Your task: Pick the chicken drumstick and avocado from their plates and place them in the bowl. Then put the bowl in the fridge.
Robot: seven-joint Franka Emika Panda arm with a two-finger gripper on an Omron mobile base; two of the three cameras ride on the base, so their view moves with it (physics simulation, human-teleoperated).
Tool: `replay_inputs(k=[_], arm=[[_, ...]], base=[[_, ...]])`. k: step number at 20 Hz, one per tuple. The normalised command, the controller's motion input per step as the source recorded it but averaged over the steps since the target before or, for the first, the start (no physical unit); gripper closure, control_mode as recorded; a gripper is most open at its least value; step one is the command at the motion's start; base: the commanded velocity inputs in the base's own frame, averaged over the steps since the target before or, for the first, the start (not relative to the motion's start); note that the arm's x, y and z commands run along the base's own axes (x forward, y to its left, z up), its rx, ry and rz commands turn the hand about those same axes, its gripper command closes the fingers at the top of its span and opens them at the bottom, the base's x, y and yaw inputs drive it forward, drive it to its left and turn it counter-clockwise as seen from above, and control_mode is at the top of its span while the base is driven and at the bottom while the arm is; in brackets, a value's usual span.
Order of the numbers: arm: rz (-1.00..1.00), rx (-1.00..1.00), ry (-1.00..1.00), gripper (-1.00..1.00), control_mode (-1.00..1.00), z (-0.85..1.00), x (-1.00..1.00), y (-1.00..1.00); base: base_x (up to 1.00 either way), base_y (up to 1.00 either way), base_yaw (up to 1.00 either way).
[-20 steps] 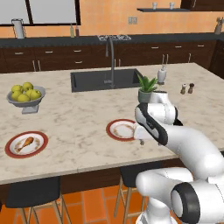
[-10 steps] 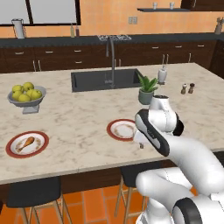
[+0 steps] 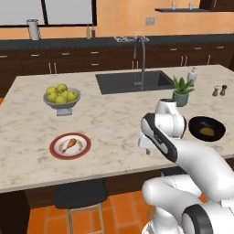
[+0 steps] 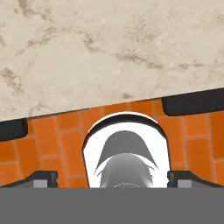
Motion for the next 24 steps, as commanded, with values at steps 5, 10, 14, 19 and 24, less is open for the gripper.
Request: replay_inputs(k=[5, 10, 14, 19, 24], arm=[[0.00, 0.00, 0.00, -1.00, 1.00, 0.00, 0.00, 0.00], [0.00, 0.00, 0.00, -1.00, 1.00, 0.00, 0.00, 0.00], [0.00, 0.00, 0.00, -1.00, -1.00, 0.00, 0.03, 0.04], [0.03, 0.00, 0.04, -1.00, -1.00, -0.02, 0.56, 0.81], [-0.02, 0.00, 0.00, -1.00, -1.00, 0.00, 0.82, 1.00]], base=[[0.81, 0.17, 0.00], [0.79, 0.00, 0.00], [0.23, 0.04, 0.00], [0.00, 0.00, 0.00], [0.00, 0.00, 0.00]])
